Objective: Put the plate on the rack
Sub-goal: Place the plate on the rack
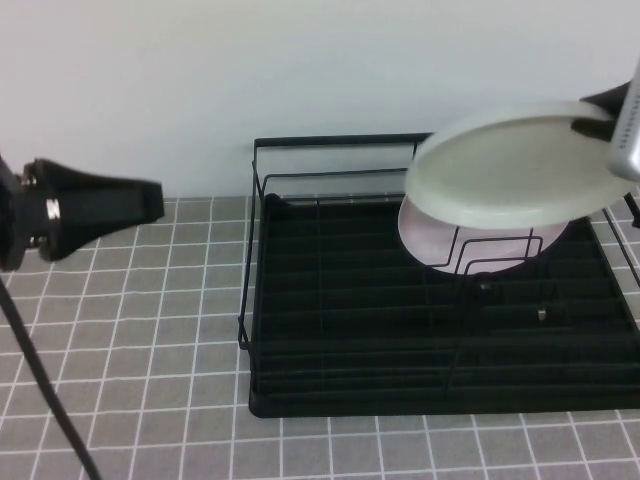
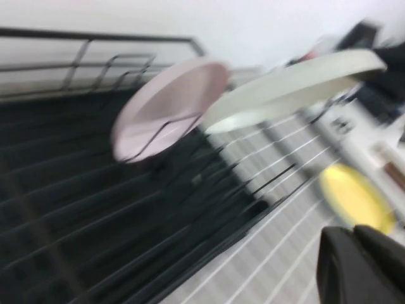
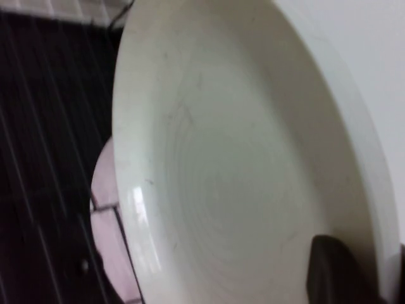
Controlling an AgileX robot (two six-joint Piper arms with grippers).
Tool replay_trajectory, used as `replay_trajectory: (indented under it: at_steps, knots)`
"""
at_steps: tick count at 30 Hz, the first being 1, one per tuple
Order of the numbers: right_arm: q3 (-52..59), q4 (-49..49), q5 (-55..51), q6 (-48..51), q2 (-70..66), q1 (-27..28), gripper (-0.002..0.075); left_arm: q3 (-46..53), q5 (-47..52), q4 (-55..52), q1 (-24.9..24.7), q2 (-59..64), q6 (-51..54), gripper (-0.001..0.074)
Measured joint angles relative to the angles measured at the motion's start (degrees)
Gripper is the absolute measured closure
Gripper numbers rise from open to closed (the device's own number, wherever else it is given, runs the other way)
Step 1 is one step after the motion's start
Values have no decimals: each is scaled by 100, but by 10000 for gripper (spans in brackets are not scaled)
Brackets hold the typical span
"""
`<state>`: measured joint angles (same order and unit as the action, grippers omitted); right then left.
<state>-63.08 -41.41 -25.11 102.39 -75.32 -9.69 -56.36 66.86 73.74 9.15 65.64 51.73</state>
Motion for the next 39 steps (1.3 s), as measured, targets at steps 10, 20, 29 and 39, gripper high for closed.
replay_trajectory:
  at_steps: [10,20,29,39]
  knots:
    - [-681,508,-36,-304,-850,0,729,0,-84,-243,0,-273,-14,735]
    - [-695,766,-155,302,-1382,0,729,0,-50,-220,0,-273,-14,735]
    - [-695,548,-72,280,-1768,0,492,0,-27,-220,0,-273,-14,735]
    - [-695,91,-90,280,-1687,0,297,0,5,-220,0,-273,-14,735]
